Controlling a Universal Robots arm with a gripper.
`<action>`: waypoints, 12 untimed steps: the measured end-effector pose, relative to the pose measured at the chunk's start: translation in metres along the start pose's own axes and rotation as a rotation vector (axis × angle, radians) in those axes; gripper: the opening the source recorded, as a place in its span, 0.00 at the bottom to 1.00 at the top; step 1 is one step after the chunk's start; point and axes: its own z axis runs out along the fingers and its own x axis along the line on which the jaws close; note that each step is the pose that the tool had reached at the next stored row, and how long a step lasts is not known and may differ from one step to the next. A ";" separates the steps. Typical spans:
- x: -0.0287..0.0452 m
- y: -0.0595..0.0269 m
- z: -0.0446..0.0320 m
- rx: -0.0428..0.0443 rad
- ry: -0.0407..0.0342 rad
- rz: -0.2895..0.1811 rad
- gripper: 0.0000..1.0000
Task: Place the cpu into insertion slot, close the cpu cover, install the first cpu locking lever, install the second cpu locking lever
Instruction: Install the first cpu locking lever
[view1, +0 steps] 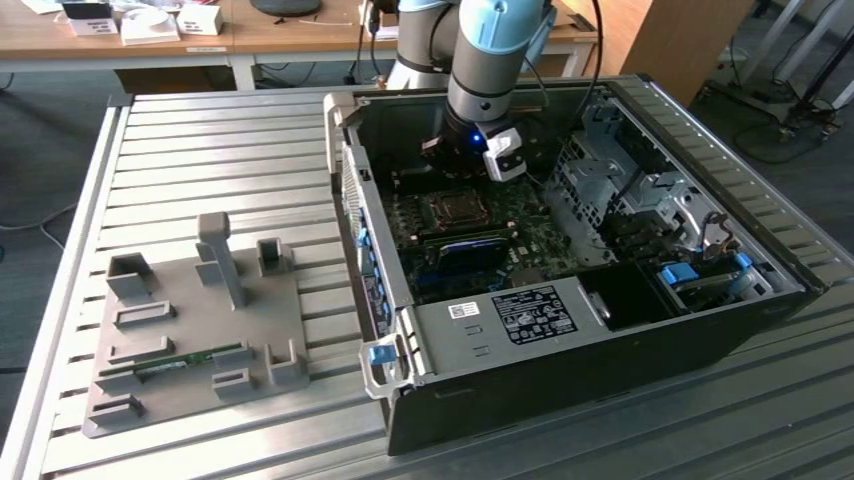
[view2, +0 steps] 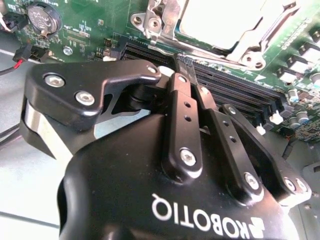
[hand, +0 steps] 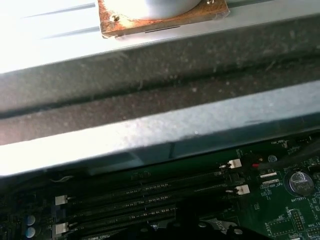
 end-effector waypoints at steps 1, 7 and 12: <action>0.0000 0.0000 0.0000 0.0014 -0.0003 0.000 0.11; 0.0000 -0.0001 0.0000 0.0098 -0.0020 -0.001 0.11; 0.0000 -0.0003 0.0007 0.0137 -0.0030 -0.001 0.11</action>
